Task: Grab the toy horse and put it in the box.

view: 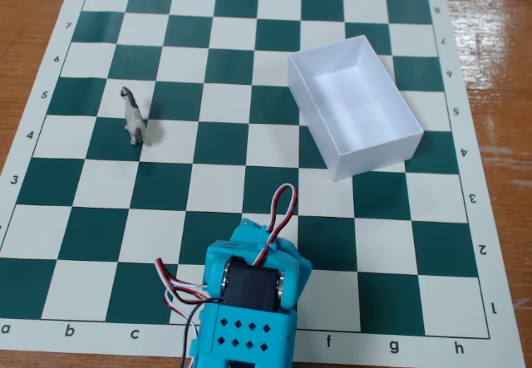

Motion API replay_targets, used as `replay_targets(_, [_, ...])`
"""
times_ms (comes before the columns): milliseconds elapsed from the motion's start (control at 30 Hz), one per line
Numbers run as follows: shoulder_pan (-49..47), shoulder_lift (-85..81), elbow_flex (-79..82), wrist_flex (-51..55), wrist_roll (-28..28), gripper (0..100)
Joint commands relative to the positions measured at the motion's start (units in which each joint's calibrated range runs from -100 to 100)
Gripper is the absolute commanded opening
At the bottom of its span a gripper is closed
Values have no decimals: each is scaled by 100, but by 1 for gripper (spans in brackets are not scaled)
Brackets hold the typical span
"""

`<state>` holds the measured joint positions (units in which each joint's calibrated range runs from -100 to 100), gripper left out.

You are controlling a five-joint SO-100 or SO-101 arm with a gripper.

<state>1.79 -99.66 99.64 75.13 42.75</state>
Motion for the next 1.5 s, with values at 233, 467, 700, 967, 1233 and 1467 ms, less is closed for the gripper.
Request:
replay_targets(233, [299,-34,36,-38,157,0])
replay_targets(467, [285,-34,36,-30,142,0])
replay_targets(700, [206,-34,36,-5,152,0])
replay_targets(967, [235,-34,36,-21,196,0])
replay_targets(1233, [285,-34,36,62,225,0])
replay_targets(1467, [321,-34,36,62,225,0])
